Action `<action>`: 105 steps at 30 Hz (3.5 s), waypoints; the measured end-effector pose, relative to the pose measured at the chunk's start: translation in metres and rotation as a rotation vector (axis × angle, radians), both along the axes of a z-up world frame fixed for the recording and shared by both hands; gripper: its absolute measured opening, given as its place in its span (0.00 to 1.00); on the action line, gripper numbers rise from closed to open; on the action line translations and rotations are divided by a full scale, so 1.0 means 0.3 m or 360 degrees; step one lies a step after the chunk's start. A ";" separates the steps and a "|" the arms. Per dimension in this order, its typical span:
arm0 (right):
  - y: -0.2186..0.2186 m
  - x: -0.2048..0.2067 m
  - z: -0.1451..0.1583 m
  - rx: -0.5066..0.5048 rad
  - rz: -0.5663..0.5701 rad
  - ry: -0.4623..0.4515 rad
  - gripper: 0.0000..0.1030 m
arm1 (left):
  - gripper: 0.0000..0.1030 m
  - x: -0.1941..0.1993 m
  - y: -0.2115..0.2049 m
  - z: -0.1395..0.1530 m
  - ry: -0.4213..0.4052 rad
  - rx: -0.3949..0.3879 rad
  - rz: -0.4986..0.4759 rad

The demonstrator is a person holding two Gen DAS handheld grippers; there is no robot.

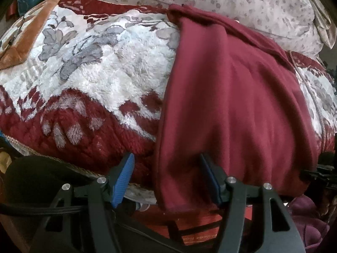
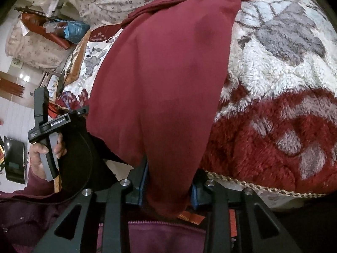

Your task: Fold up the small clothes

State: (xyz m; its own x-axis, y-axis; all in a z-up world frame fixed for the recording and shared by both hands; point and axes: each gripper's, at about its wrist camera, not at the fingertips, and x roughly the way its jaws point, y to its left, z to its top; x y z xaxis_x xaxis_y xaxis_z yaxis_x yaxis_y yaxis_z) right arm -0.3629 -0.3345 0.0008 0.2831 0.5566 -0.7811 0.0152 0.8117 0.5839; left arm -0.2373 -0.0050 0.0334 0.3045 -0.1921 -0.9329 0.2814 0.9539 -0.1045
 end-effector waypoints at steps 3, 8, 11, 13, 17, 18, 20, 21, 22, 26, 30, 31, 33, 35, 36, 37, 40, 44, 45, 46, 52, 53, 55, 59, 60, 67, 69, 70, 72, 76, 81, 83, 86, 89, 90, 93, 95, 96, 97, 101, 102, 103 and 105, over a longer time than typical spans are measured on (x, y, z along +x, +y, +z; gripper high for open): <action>0.014 0.001 -0.007 0.0000 0.0029 0.0012 0.34 | 0.61 -0.003 -0.004 -0.008 0.0008 0.0022 -0.0010; 0.032 0.002 -0.021 0.0055 0.0093 0.0026 0.34 | 0.61 -0.005 -0.011 -0.019 0.0030 0.0039 -0.0022; 0.042 0.002 -0.002 0.0077 0.0111 -0.0005 0.20 | 0.62 -0.003 -0.018 -0.028 0.0053 0.0054 -0.0028; 0.033 0.002 0.027 0.0125 0.0082 -0.0056 0.13 | 0.62 -0.001 -0.024 -0.032 0.0060 0.0069 -0.0041; -0.017 0.011 0.130 0.0364 -0.0005 -0.0219 0.12 | 0.59 0.005 -0.032 -0.035 0.0083 0.0069 -0.0064; -0.030 0.015 0.164 0.0397 -0.0020 -0.0278 0.12 | 0.55 0.005 -0.033 -0.033 0.0088 0.0064 -0.0082; -0.044 0.025 0.212 0.0409 -0.0033 -0.0350 0.12 | 0.28 0.004 -0.036 -0.024 0.0084 0.0071 -0.0114; -0.045 0.030 0.228 0.0401 -0.0034 -0.0373 0.12 | 0.18 0.000 -0.037 -0.016 0.0095 0.0048 -0.0145; -0.048 0.037 0.240 0.0399 -0.0033 -0.0390 0.12 | 0.07 0.000 -0.036 -0.012 0.0113 0.0025 -0.0159; -0.060 0.069 0.268 0.0426 -0.0051 -0.0422 0.12 | 0.06 0.017 -0.017 0.031 0.0136 -0.0107 -0.0177; -0.103 0.108 0.283 0.0483 -0.0097 -0.0448 0.12 | 0.06 0.061 0.002 0.130 0.0062 -0.0294 -0.0151; -0.117 0.120 0.288 0.0489 -0.0111 -0.0462 0.12 | 0.06 0.082 0.004 0.163 0.0029 -0.0352 -0.0131; -0.138 0.145 0.304 0.0489 -0.0131 -0.0486 0.12 | 0.06 0.120 0.002 0.206 -0.0027 -0.0417 -0.0105; -0.150 0.173 0.315 0.0499 -0.0153 -0.0503 0.12 | 0.06 0.160 -0.013 0.242 -0.0090 -0.0420 -0.0094; -0.158 0.189 0.319 0.0498 -0.0171 -0.0508 0.12 | 0.06 0.183 -0.024 0.253 -0.0102 -0.0429 -0.0097; -0.171 0.205 0.325 0.0503 -0.0184 -0.0516 0.12 | 0.06 0.199 -0.026 0.259 -0.0109 -0.0437 -0.0099; -0.199 0.248 0.342 0.0498 -0.0227 -0.0549 0.12 | 0.06 0.265 -0.052 0.275 -0.0148 -0.0454 -0.0087; -0.240 0.313 0.357 0.0479 -0.0292 -0.0581 0.12 | 0.06 0.347 -0.091 0.302 -0.0217 -0.0472 -0.0071; -0.254 0.336 0.362 0.0471 -0.0310 -0.0591 0.12 | 0.06 0.374 -0.104 0.309 -0.0236 -0.0476 -0.0065; -0.267 0.359 0.367 0.0465 -0.0325 -0.0604 0.12 | 0.06 0.407 -0.120 0.319 -0.0259 -0.0485 -0.0058; -0.352 0.500 0.375 0.0403 -0.0426 -0.0624 0.12 | 0.06 0.596 -0.215 0.361 -0.0386 -0.0468 -0.0019; -0.366 0.526 0.371 0.0388 -0.0445 -0.0619 0.12 | 0.06 0.629 -0.230 0.361 -0.0392 -0.0465 -0.0014; -0.396 0.586 0.360 0.0359 -0.0479 -0.0604 0.12 | 0.06 0.721 -0.265 0.351 -0.0390 -0.0472 0.0010; -0.447 0.707 0.309 0.0314 -0.0543 -0.0563 0.12 | 0.06 0.871 -0.329 0.290 -0.0354 -0.0438 0.0052; -0.464 0.744 0.282 0.0299 -0.0568 -0.0540 0.12 | 0.06 0.907 -0.345 0.265 -0.0337 -0.0419 0.0069; -0.526 0.904 0.141 0.0162 -0.0620 -0.0464 0.17 | 0.14 1.084 -0.380 0.130 -0.0169 -0.0435 0.0105; -0.535 0.908 0.138 0.0175 -0.0628 -0.0454 0.26 | 0.19 1.103 -0.368 0.127 -0.0127 -0.0460 0.0110; -0.541 0.903 0.142 0.0187 -0.0638 -0.0461 0.31 | 0.26 1.101 -0.366 0.133 -0.0127 -0.0468 0.0101; -0.551 0.888 0.167 0.0181 -0.0659 -0.0511 0.39 | 0.49 1.091 -0.358 0.160 -0.0188 -0.0455 0.0093; -0.552 0.852 0.224 0.0074 -0.0688 -0.0595 0.47 | 0.73 1.084 -0.309 0.226 -0.0314 -0.0512 0.0142; -0.526 0.809 0.255 -0.0120 -0.0791 -0.0675 0.48 | 0.73 1.071 -0.315 0.210 -0.0311 -0.0406 0.0084; -0.537 0.786 0.263 -0.0094 -0.0832 -0.0730 0.48 | 0.73 1.057 -0.313 0.176 -0.0271 -0.0387 0.0061; -0.504 0.802 0.256 -0.0065 -0.0746 -0.0759 0.48 | 0.73 1.046 -0.311 0.137 -0.0230 -0.0360 0.0054; -0.422 0.920 0.180 -0.0239 -0.0558 -0.0512 0.48 | 0.73 1.047 -0.330 0.085 -0.0190 -0.0247 0.0050; -0.403 0.976 0.124 -0.0318 -0.0540 -0.0381 0.47 | 0.73 1.048 -0.334 0.067 -0.0156 -0.0227 0.0043; -0.412 1.052 0.048 -0.0360 -0.0561 -0.0283 0.44 | 0.73 1.040 -0.322 0.036 -0.0058 -0.0222 0.0056; -0.422 1.050 0.069 -0.0332 -0.0594 -0.0278 0.45 | 0.73 1.007 -0.303 0.056 -0.0077 -0.0245 0.0041; -0.423 1.026 0.098 -0.0327 -0.0592 -0.0315 0.45 | 0.73 0.987 -0.294 0.068 -0.0096 -0.0243 0.0021; -0.422 0.998 0.122 -0.0340 -0.0584 -0.0344 0.46 | 0.73 0.958 -0.281 0.085 -0.0122 -0.0238 -0.0005; -0.417 0.850 0.187 -0.0380 -0.0481 -0.0398 0.58 | 0.76 0.855 -0.236 0.108 -0.0161 -0.0244 -0.0083; -0.402 0.805 0.204 -0.0414 -0.0461 -0.0396 0.58 | 0.76 0.820 -0.219 0.104 -0.0155 -0.0249 -0.0103; -0.400 0.763 0.208 -0.0439 -0.0448 -0.0394 0.58 | 0.76 0.797 -0.207 0.099 -0.0152 -0.0250 -0.0111; -0.390 0.676 0.209 -0.0467 -0.0425 -0.0379 0.58 | 0.76 0.762 -0.192 0.089 -0.0151 -0.0252 -0.0110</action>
State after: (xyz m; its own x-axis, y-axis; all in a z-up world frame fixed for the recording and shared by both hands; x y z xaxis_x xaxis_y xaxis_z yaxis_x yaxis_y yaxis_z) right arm -0.1600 -0.4516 0.0635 0.5772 0.2049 -0.7905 0.1398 0.9289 0.3428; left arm -0.0087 -0.0626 0.0601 0.3708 -0.3575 -0.8571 0.3615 0.9057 -0.2213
